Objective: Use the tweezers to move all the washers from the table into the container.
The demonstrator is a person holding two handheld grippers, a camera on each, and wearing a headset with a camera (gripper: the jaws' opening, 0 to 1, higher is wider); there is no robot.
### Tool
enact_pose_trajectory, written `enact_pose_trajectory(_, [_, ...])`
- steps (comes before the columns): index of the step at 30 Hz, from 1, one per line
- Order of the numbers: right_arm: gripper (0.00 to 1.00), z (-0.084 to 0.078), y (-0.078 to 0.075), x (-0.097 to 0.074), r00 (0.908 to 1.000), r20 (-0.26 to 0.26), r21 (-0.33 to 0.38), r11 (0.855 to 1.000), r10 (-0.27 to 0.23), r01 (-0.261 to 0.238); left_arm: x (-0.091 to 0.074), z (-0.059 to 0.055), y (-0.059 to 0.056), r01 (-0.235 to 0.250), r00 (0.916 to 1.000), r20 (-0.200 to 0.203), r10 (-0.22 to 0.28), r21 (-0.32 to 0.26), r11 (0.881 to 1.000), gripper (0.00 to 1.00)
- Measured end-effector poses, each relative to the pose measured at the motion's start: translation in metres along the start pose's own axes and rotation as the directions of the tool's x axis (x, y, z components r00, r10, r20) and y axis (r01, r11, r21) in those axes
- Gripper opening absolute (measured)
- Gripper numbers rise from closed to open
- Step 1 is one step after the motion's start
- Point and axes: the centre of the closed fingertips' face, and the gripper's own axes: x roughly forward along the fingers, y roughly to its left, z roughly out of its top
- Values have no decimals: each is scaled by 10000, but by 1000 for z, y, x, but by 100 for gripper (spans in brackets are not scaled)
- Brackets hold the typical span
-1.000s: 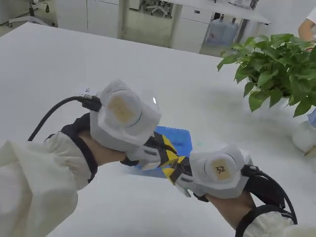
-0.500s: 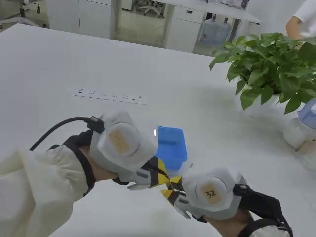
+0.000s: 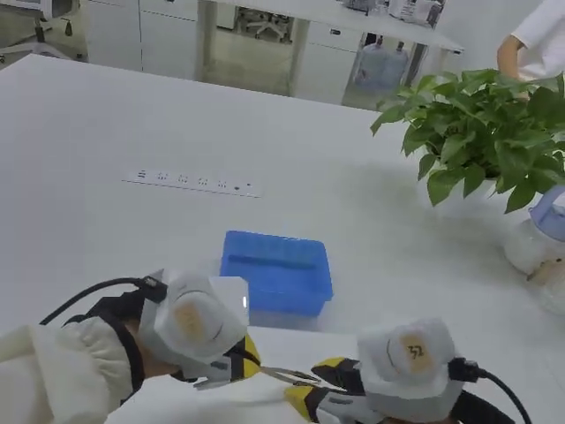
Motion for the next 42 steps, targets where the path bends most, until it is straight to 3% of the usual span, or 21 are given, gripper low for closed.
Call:
enact_pose_trajectory(5, [36, -15, -15, -17, 9937, -303, 100, 9941, -1077, 1081, 7, -19, 6, -373, 9989, -310, 341, -1073, 9935, 6])
enact_pose_trajectory(8, [39, -21, -20, -24, 9911, -422, 116, 9919, -1260, 1266, 5, -29, 12, -750, 9959, -647, 637, -1902, 9789, 18])
enact_pose_trajectory(10, [41, -20, -21, -28, 9909, -367, 174, 9914, -1293, 1300, -2, -27, 14, -979, 9949, -501, 881, -2496, 9634, 27])
enact_pose_trajectory(12, [46, -18, -21, -30, 9917, -251, 341, 9913, -1262, 1270, -10, -27, 19, -1389, 9903, -518, 1291, -3189, 9376, 39])
enact_pose_trajectory(15, [52, -15, -20, -30, 9936, -27, 727, 9910, -1127, 1126, -28, -21, 17, -1788, 9826, -347, 1825, -4435, 8783, 61])
enact_pose_trajectory(17, [57, -15, -19, -29, 9948, -18, 822, 9914, -1019, 1017, -39, -19, 17, -2131, 9727, -234, 2309, -4833, 8491, 73])
enact_pose_trajectory(18, [60, -16, -18, -29, 9948, -52, 861, 9911, -1015, 1016, -44, -19, 15, -2183, 9701, -156, 2424, -4936, 8418, 76])
enact_pose_trajectory(19, [63, -16, -18, -29, 9949, -72, 822, 9915, -1002, 1005, -51, -20, 11, -2274, 9668, -187, 2550, -5193, 8238, 77])
enact_pose_trajectory(20, [65, -16, -18, -30, 9949, -56, 792, 9917, -1011, 1012, -58, -20, 9, -2468, 9567, -51, 2911, -5447, 8015, 78])
enact_pose_trajectory(24, [70, -10, -19, -39, 9926, 472, 784, 9910, -1123, 1084, -81, -29, -2, -2835, 9373, -106, 3482, -6041, 7448, 86])
enact_pose_trajectory(26, [76, -7, -17, -44, 9907, 860, 844, 9916, -1054, 982, -89, -32, -4, -3011, 9283, -152, 3715, -6170, 7271, 88])
enact_pose_trajectory(28, [79, -4, -16, -50, 9880, 1147, 843, 9920, -1037, 943, -101, -22, -5, -3130, 9055, 369, 4227, -6145, 7242, 94])
enact_pose_trajectory(29, [79, -2, -16, -53, 9860, 1276, 877, 9915, -1070, 963, -105, -22, -6, -3189, 9001, 418, 4336, -6149, 7212, 97])
enact_pose_trajectory(31, [83, 1, -18, -60, 9809, 1568, 843, 9911, -1152, 1029, -113, -21, -10, -3362, 8878, 611, 4561, -5907, 7335, 99])
enact_pose_trajectory(32, [84, 1, -20, -63, 9783, 1677, 793, 9908, -1220, 1100, -117, -20, -9, -3504, 8748, 793, 4780, -5778, 7372, 99])
enact_pose_trajectory(34, [86, 2, -22, -69, 9730, 1910, 671, 9907, -1295, 1187, -121, -21, -12, -3440, 8713, 889, 4827, -5908, 7298, 99])
enact_pose_trajectory(36, [87, 5, -23, -74, 9641, 2282, 750, 9897, -1357, 1216, -126, -21, -12, -3415, 8581, 1041, 5028, -6156, 7102, 99])
enact_pose_trajectory(39, [88, 6, -22, -77, 9574, 2534, 857, 9891, -1382, 1200, -126, -22, -16, -3433, 8517, 1123, 5119, -6185, 7068, 99])
enact_pose_trajectory(40, [88, 9, -21, -79, 9525, 2726, 773, 9899, -1358, 1190, -127, -21, -16, -3488, 8460, 1172, 5202, -6163, 7061, 99])
enact_pose_trajectory(41, [88, 10, -19, -79, 9516, 2767, 731, 9903, -1339, 1181, -129, -15, -15, -3499, 8294, 1495, 5384, -6123, 7090, 99])
enact_pose_trajectory(42, [89, 12, -18, -81, 9492, 2861, 611, 9911, -1311, 1185, -129, -14, -15, -3462, 8275, 1581, 5387, -6116, 7114, 99])
